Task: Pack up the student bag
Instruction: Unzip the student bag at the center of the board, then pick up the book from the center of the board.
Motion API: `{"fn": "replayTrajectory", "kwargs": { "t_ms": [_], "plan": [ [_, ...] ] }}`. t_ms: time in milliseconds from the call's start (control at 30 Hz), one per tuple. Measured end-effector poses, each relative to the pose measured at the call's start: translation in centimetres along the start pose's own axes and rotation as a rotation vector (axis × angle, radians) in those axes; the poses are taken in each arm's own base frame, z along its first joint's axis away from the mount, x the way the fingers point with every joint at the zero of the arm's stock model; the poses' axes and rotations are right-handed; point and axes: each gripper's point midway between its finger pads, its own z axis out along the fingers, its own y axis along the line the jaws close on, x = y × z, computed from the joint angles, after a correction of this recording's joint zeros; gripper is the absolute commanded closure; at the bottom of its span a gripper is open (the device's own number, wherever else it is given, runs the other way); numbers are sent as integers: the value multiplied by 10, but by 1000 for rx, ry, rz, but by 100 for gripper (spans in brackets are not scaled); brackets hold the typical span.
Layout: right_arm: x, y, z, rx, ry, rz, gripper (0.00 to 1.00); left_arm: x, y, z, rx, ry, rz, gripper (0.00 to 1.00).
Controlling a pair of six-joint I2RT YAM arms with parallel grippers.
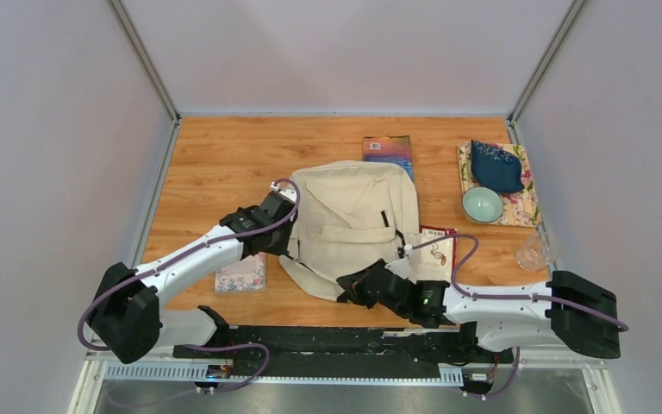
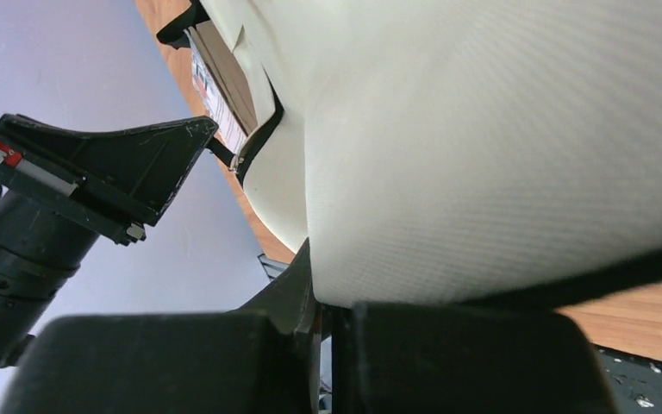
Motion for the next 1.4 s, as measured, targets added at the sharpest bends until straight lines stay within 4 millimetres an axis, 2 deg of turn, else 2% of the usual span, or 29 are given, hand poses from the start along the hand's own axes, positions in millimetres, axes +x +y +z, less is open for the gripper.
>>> {"fn": "replayTrajectory", "kwargs": {
  "t_ms": [67,167,200,233,267,300,333,367,467,600,667,900,1000,1133,1300,1400],
  "plan": [
    [-1,5,2,-8,-3,-35,100,0,3,0,-5,1,-8,100],
    [-1,22,8,-18,-6,-122,100,-2,13,-2,-34,-5,-22,83],
    [0,27,11,-18,-2,-158,100,-2,17,-3,-46,-9,-28,70],
    [0,32,16,-14,2,-199,98,-2,23,-5,-62,-13,-36,62],
    [0,37,21,-8,13,-233,87,-3,28,-7,-77,-17,-35,54],
    [0,43,28,-1,26,-267,82,-4,33,-9,-91,-23,-43,40],
    [-2,46,33,3,35,-296,73,-4,38,-11,-102,-27,-51,37],
    [-2,48,38,9,51,-332,50,-4,44,-14,-118,-30,-67,34],
    [-3,47,42,20,89,-415,34,-3,61,-21,-149,-38,-117,24],
    [3,37,34,38,147,-519,29,3,88,-33,-185,-58,-215,22],
    [2,39,24,28,151,-551,28,8,103,-37,-206,-64,-274,21],
    [-8,85,-30,-151,115,-633,27,44,149,-38,-251,-9,-526,21],
    [-4,99,-36,-189,124,-682,27,57,157,-35,-242,23,-610,21],
    [13,110,-25,-191,184,-755,27,66,160,-31,-219,53,-674,21],
    [47,116,12,-146,308,-822,28,76,154,-25,-190,80,-707,21],
    [71,127,38,-139,371,-842,29,85,148,-19,-166,107,-728,21]
  ]
}}
